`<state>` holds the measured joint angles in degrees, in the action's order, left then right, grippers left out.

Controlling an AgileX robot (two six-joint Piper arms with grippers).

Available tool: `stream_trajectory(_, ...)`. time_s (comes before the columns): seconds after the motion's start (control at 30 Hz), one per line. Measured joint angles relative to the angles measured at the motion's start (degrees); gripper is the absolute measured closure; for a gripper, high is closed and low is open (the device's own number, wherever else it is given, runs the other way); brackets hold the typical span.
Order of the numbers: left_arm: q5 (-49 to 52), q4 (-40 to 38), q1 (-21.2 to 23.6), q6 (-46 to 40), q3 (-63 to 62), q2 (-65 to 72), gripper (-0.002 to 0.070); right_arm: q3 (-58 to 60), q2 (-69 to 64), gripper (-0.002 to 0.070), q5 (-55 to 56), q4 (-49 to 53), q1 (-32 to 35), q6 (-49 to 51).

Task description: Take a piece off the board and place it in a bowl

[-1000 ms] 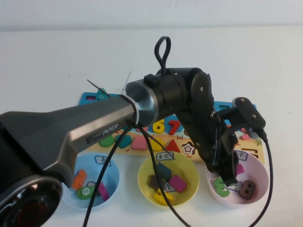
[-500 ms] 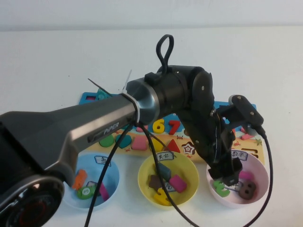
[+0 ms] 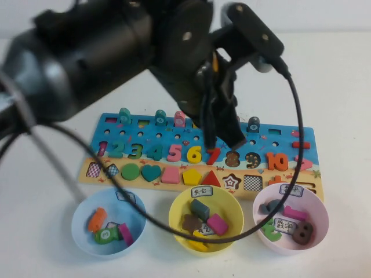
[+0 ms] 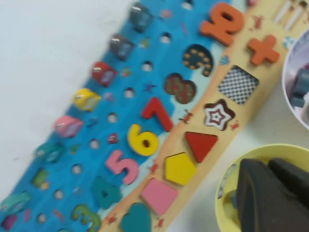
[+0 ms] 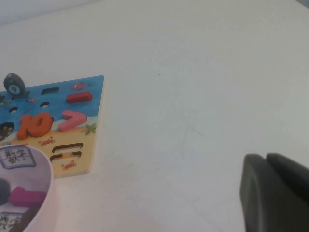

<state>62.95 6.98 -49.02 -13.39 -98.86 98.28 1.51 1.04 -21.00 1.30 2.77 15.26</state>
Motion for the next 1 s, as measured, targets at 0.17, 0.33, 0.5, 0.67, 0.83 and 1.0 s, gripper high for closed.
stream_trajectory(0.17,-12.72,1.19,0.00,5.25,17.34,-14.87,0.0676,0.00,0.00,0.0694,0.00,0.00,0.00,0.00)
stream_trajectory(0.33,-22.08,1.63,0.00,7.73,33.11,-28.16,0.0676,0.00,0.00,0.0694,0.00,0.00,0.00,0.00)
stream_trajectory(0.5,-19.65,1.61,0.00,8.54,41.37,-38.45,0.0676,0.00,0.00,0.0694,0.00,0.00,0.00,0.00)
stream_trajectory(0.67,-16.34,1.01,0.00,8.58,43.40,-43.05,0.0677,0.00,0.00,0.0694,0.00,0.00,0.00,0.00)
stream_trajectory(0.83,-6.49,0.50,0.00,9.12,43.53,-43.41,0.0677,0.00,0.00,0.0694,0.00,0.00,0.00,0.00)
stream_trajectory(1.0,-3.97,0.51,0.00,11.08,44.69,-43.41,0.0677,0.00,0.00,0.0694,0.00,0.00,0.00,0.00)
